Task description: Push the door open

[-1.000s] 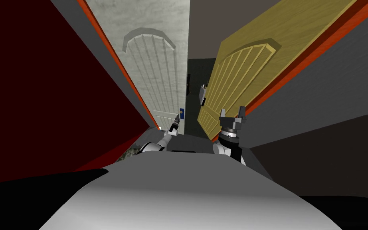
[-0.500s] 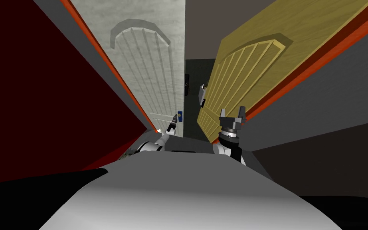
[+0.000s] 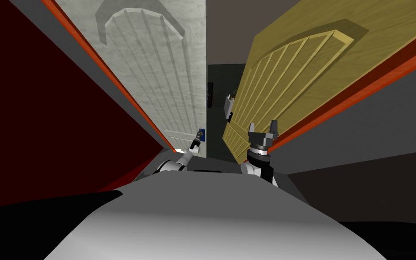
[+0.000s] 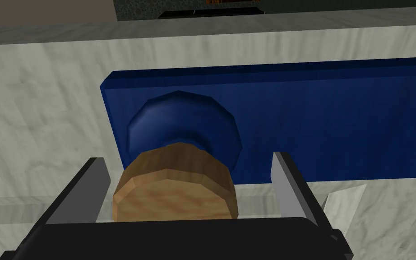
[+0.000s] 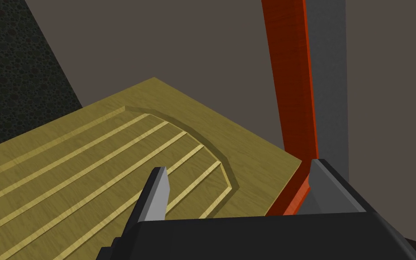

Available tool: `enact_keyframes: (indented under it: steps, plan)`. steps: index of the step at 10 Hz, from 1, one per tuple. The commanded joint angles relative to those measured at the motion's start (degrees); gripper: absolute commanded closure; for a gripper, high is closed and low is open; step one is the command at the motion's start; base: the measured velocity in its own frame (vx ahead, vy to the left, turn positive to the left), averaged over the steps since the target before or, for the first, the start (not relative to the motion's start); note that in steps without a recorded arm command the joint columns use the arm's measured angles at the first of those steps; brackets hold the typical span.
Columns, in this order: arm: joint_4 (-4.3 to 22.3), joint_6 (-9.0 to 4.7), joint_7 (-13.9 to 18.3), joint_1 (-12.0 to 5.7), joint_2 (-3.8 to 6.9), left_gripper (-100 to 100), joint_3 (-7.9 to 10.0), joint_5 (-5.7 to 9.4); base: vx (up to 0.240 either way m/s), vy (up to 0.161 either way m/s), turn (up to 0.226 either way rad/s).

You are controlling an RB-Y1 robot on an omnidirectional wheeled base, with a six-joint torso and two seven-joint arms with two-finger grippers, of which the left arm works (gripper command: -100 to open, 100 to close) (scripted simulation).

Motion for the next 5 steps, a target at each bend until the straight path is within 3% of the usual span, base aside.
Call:
enact_keyframes:
  steps: [1,5]
  plan:
    - [-0.13,0.15,-0.02,0.07,0.1,100,-0.01,-0.01,-0.007,0.004,0.007]
    - [-0.13,0.15,-0.02,0.07,0.1,100,-0.01,-0.01,-0.014,0.003,-0.005]
